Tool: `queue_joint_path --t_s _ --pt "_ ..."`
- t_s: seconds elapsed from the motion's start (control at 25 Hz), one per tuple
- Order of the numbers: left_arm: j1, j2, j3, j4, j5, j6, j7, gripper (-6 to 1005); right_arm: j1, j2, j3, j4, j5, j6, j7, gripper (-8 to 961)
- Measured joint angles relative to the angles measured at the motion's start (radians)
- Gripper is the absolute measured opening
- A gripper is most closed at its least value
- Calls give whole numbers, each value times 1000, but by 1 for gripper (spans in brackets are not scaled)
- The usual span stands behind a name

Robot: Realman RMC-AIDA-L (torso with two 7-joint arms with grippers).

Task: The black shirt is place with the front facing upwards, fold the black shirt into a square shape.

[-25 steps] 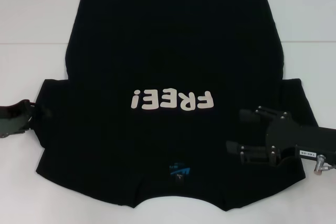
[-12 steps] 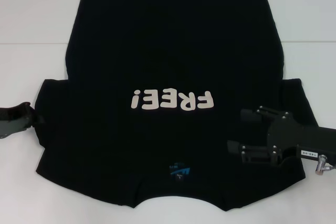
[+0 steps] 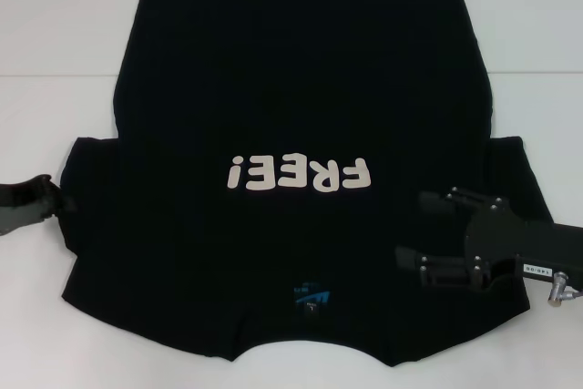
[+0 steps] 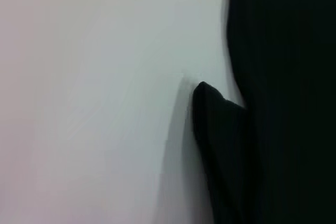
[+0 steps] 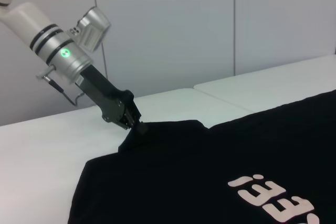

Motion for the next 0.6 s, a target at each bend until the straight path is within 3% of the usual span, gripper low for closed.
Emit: queue_joint_path --t_s 0.24,0.6 --pt "8 11 -2 33 -1 16 14 19 -6 -1 -4 0 -23 1 -12 926" --pt "-9 53 5 47 8 38 4 20 -6 -1 -9 0 -53 -2 -43 926"
